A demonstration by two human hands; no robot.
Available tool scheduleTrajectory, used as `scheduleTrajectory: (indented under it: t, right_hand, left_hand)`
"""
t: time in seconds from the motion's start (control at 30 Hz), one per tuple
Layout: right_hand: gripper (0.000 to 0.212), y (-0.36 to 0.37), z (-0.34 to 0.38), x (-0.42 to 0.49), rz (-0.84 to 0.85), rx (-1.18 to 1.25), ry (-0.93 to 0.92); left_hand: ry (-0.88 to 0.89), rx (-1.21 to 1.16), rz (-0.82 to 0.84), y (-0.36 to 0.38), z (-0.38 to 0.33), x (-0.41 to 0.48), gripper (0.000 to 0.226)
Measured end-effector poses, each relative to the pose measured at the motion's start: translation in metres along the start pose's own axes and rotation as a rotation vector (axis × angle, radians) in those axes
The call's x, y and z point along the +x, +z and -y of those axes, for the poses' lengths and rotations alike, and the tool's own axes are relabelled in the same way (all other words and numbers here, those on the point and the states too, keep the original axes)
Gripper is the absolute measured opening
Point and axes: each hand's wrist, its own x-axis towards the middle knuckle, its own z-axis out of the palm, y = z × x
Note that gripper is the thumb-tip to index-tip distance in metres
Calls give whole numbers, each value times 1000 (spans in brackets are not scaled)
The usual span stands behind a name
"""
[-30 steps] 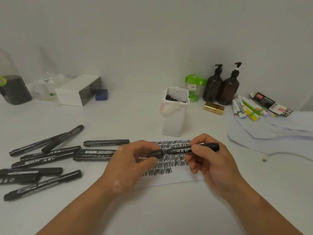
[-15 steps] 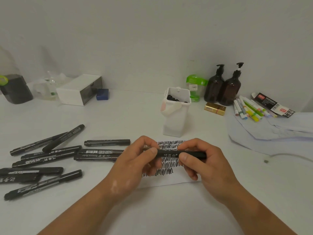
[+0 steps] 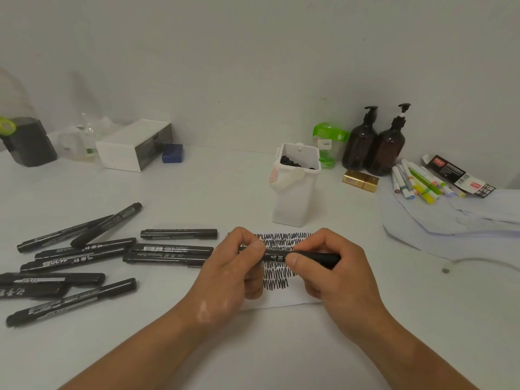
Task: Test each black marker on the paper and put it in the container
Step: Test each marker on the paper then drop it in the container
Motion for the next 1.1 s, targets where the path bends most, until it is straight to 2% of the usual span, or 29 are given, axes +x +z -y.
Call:
scheduleTrajectory:
  t: [0.3,0.57,0.7,0.8,0.93,1.03,1.1]
  right_hand:
    - [18,-1,7,0,0,26,-19]
    - [21,-2,7,0,17,3,-42]
    - [11,-9,6,2,58,-11,-54]
    - [8,-11,7,0,117,-28,-63]
    - [23,-10,9,0,77,-31,-79]
    - [17,-10,9,-2,110,-5,-77]
    - [13,-8,6,-3,152,4,-50]
  left_hand:
    - [30,11,1,6,-4,-4,25]
    - [61,45,55,0,-4,-5,26]
    - [128,271,109,-6,-5,-5,26]
    - [187,399,60,-11,-7,-3,24]
    - [153,287,21,-15,-7,-2,32]
    - [152,96,42,-15,-4,2,32]
    - [159,126,77,-13,-4,1,27]
